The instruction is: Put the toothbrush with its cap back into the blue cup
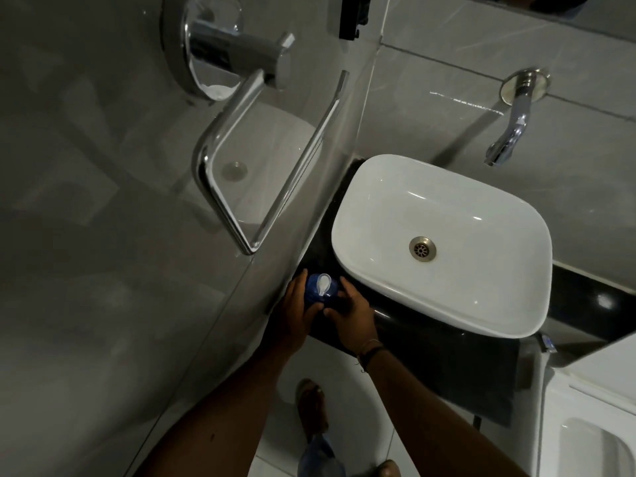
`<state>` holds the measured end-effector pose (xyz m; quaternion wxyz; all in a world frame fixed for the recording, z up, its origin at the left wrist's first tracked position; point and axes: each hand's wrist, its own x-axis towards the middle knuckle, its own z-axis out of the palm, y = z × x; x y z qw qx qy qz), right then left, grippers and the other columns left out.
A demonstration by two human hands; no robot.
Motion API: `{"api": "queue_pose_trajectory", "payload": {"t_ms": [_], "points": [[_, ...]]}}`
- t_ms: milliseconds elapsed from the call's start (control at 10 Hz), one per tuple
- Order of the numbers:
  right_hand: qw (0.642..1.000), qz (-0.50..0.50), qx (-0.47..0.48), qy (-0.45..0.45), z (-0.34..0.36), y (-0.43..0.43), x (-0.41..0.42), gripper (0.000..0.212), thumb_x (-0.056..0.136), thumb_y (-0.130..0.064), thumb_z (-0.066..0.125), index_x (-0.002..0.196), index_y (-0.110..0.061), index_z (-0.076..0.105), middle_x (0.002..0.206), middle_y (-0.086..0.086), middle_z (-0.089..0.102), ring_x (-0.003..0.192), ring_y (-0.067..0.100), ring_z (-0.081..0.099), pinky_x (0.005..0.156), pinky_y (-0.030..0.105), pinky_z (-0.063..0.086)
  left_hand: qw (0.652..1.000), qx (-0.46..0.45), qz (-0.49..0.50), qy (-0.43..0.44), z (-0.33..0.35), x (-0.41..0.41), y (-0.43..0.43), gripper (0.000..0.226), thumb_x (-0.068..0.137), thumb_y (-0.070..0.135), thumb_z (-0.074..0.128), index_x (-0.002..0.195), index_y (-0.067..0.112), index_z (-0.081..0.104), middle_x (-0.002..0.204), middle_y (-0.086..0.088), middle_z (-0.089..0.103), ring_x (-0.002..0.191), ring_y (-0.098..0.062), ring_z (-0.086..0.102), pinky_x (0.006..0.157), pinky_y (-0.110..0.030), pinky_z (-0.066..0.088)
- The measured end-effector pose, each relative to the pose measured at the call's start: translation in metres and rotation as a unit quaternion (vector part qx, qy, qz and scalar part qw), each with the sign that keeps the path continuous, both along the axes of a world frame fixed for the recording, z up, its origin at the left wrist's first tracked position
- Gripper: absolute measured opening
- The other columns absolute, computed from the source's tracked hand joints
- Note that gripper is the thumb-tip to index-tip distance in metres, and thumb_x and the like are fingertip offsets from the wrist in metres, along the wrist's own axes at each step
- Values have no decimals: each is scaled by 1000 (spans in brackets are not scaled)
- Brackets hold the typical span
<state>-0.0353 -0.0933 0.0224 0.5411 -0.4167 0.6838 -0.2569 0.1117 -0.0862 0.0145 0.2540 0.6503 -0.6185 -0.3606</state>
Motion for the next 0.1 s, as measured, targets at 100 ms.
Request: {"api": "queue_pose_trajectory", "payload": {"t_ms": [100], "points": [[1000, -15, -2, 16, 7, 13, -5, 91, 82, 10, 77, 162, -11, 38, 157, 12, 56, 147, 28, 52, 125, 45, 42, 999, -36, 17, -12, 1, -2, 14, 79, 95, 54, 52, 152, 1, 37, 158, -18, 42, 147, -31, 41, 123, -35, 29]]}}
